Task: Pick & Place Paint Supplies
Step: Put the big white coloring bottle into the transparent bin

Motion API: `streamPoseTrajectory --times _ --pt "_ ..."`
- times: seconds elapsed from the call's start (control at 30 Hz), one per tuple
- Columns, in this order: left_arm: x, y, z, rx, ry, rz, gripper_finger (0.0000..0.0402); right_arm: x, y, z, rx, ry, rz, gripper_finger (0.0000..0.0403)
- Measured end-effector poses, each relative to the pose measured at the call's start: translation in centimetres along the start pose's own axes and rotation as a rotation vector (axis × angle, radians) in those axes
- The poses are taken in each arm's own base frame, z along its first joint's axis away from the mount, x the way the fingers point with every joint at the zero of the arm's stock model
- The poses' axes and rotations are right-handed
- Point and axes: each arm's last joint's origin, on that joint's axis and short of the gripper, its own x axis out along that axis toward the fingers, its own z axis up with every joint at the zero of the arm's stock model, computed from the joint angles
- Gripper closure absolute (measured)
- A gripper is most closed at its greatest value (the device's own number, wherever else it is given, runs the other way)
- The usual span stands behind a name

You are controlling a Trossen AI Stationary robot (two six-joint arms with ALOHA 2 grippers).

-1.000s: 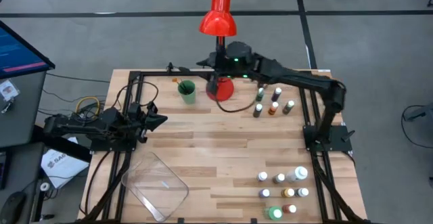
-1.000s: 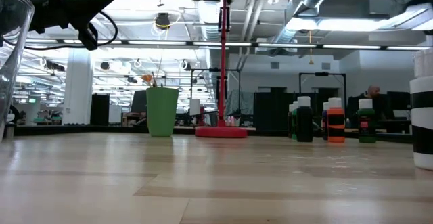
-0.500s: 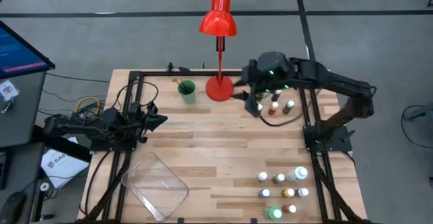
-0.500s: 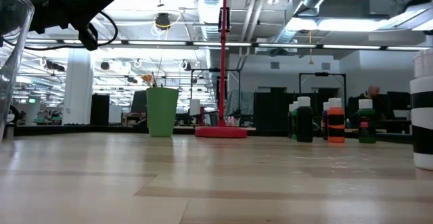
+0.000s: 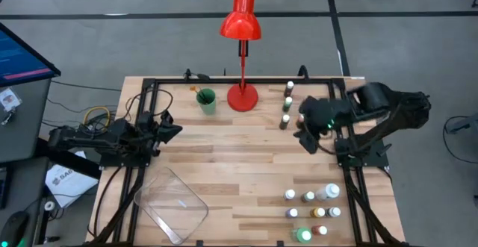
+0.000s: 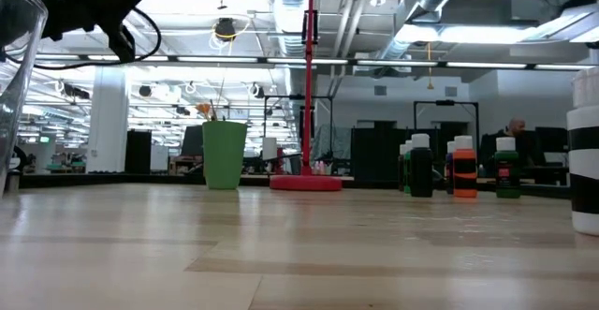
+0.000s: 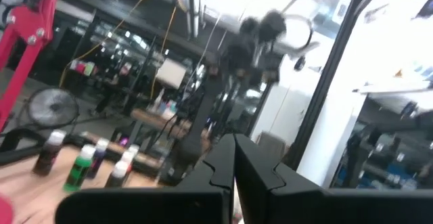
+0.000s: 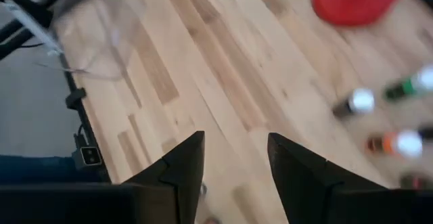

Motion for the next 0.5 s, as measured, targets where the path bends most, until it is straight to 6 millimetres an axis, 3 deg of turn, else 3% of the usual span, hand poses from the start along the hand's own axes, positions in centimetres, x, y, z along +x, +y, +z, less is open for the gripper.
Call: streamPoseTrajectory --times 0.33,0.5 --pt "-0.1 -0.6 1.5 -0.151 -0.148 -0.077 0.0401 -0.5 2.2 -5.0 0.200 0.019 -0.095 0.0257" --pt "-0.2 -0.8 1.9 -0.268 -0.193 -0.111 0.0401 0.1 2.9 -6.8 0.150 0.052 -0.107 0.0263"
